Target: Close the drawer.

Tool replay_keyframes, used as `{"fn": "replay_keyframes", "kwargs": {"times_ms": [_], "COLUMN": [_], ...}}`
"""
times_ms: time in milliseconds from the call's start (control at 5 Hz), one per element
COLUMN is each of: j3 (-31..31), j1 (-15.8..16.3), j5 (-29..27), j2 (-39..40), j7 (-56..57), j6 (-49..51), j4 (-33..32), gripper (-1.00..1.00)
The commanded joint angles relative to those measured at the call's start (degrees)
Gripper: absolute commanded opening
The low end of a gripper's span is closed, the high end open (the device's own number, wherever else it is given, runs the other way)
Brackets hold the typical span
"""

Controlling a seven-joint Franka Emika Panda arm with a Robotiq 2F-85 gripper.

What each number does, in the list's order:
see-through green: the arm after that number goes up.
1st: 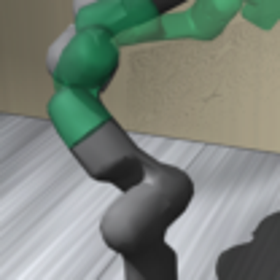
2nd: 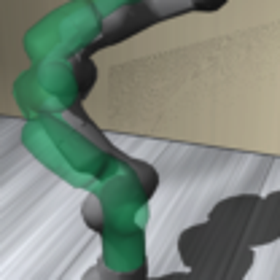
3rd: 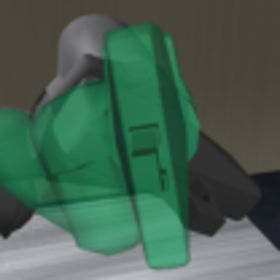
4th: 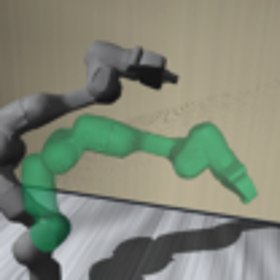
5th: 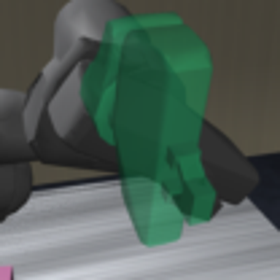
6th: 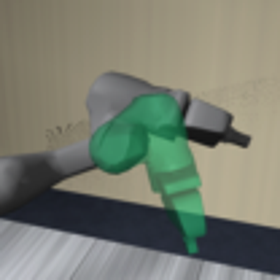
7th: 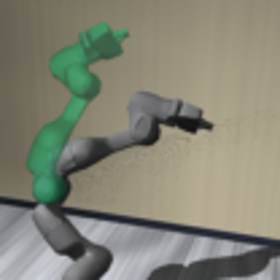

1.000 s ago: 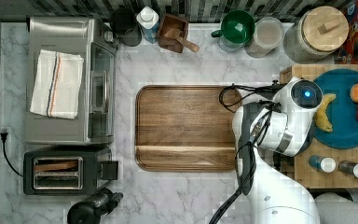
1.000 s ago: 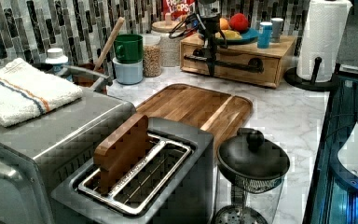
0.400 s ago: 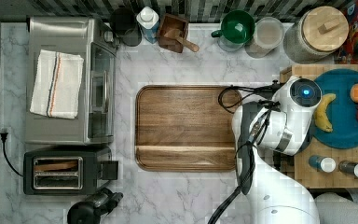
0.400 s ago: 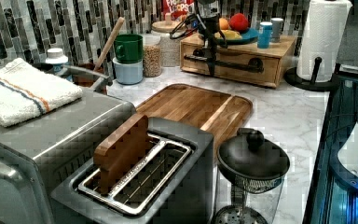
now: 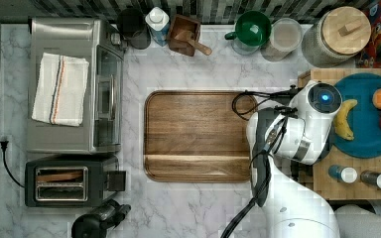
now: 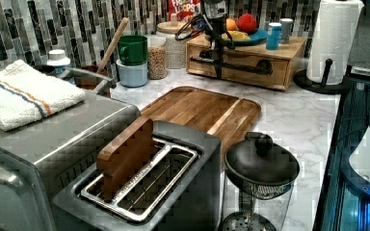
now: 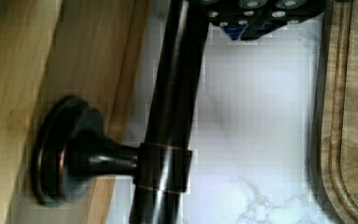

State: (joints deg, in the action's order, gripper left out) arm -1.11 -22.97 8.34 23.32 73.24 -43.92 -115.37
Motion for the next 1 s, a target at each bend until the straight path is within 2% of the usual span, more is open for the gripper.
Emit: {"fn": "replay_keyframes", "kwargs": {"times_ms": [200,1000], "j3": [-6.6,-7.6], "j1": [-6.8,-5.8], "j5": [2.3,1.7], "j2": [-0.4,-0.4], "j7": [3.8,4.2], "j6": [-3.5,-3.6], "j4": [10.5,10.5], "gripper": [-1.0,-1.0]}}
